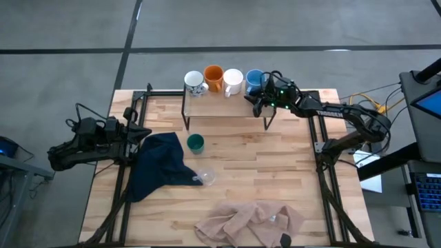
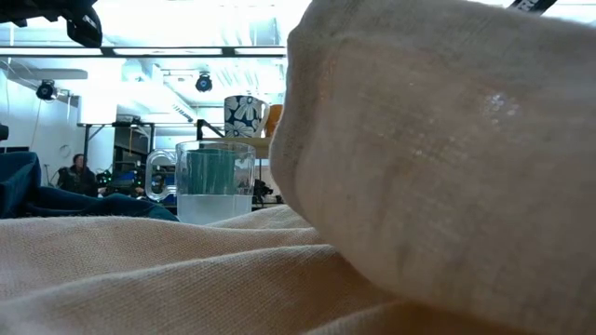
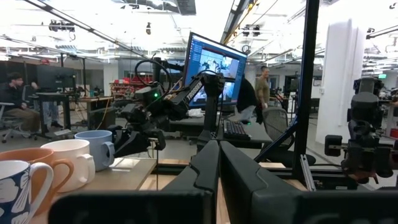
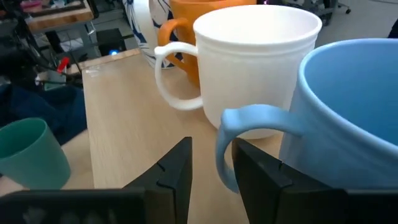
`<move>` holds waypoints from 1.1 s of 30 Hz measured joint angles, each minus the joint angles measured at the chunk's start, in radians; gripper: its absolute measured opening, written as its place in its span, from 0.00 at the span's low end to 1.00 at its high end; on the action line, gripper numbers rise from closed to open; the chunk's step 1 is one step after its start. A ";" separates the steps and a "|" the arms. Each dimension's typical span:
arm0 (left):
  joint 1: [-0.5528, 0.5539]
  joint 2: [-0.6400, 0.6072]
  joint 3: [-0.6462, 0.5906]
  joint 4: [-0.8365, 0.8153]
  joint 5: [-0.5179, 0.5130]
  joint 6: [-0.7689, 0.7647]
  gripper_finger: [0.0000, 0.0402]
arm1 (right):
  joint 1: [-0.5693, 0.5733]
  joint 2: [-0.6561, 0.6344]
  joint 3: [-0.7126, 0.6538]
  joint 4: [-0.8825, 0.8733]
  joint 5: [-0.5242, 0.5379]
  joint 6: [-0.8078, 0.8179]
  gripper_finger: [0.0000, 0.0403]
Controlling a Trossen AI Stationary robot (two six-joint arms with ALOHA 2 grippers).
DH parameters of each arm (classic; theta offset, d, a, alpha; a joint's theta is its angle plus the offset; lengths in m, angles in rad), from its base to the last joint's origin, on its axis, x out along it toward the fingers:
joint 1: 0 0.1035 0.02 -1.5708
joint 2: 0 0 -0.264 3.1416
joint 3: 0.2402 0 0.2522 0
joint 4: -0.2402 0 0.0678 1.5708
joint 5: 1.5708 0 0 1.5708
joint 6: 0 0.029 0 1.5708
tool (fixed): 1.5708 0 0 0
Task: Stack small to large cups/mugs on shelf
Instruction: Put the blue mug on the shelf, then put the green cup on the shelf
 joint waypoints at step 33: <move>0.000 0.000 0.062 -0.009 0.038 0.032 0.00 | -0.022 -0.448 0.000 -0.470 -0.161 -0.101 0.25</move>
